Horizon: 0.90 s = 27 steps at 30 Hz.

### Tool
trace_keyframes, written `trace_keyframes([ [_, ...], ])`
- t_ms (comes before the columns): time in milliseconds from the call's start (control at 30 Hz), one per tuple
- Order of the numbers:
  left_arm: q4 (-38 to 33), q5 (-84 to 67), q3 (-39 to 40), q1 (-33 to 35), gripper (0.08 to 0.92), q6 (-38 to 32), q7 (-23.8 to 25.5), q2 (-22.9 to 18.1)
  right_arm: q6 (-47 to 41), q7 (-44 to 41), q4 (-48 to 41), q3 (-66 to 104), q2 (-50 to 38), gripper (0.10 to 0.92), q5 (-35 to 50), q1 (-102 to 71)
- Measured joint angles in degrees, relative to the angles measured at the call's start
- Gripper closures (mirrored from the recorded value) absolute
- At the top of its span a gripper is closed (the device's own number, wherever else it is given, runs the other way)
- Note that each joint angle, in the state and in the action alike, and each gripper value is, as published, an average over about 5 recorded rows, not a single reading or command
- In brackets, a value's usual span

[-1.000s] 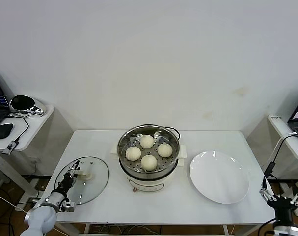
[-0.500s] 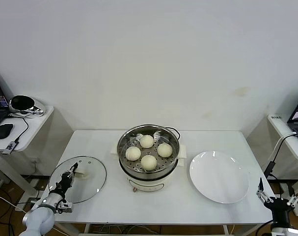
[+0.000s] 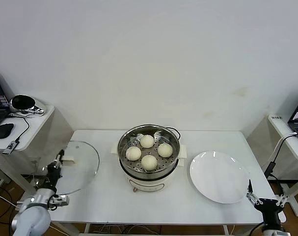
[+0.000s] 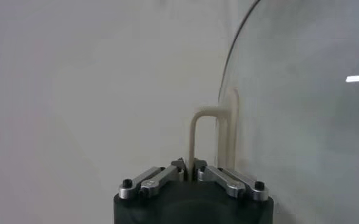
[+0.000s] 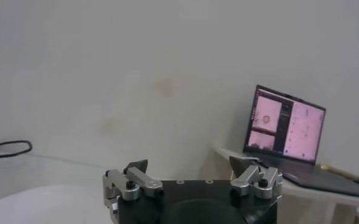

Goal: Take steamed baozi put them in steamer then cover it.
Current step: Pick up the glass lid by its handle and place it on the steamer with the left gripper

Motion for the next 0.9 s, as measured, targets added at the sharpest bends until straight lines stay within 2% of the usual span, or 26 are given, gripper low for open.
trace_keyframes([
  [267,-11.5,-7.8,2.9,-0.5,0.849,10.5,4.8,3.7,0.7,0.4,0.3,-2.3,1.3,0.203,-2.5,0.1],
  [500,-14.4,-12.2,13.7,-7.9,0.849,18.8,7.3,6.3,1.7,1.4,-0.1,-4.2,3.1,0.203,-5.3,0.9],
  [667,-14.2,-10.5,22.6,-15.3,0.849,24.1,10.5,4.6,2.3,2.1,-1.0,-4.9,4.0,0.203,-7.3,1.7],
  [900,-12.3,-2.7,32.8,-23.6,0.849,29.8,16.5,-1.7,2.8,3.0,-2.4,-5.5,4.6,0.203,-9.1,2.4],
])
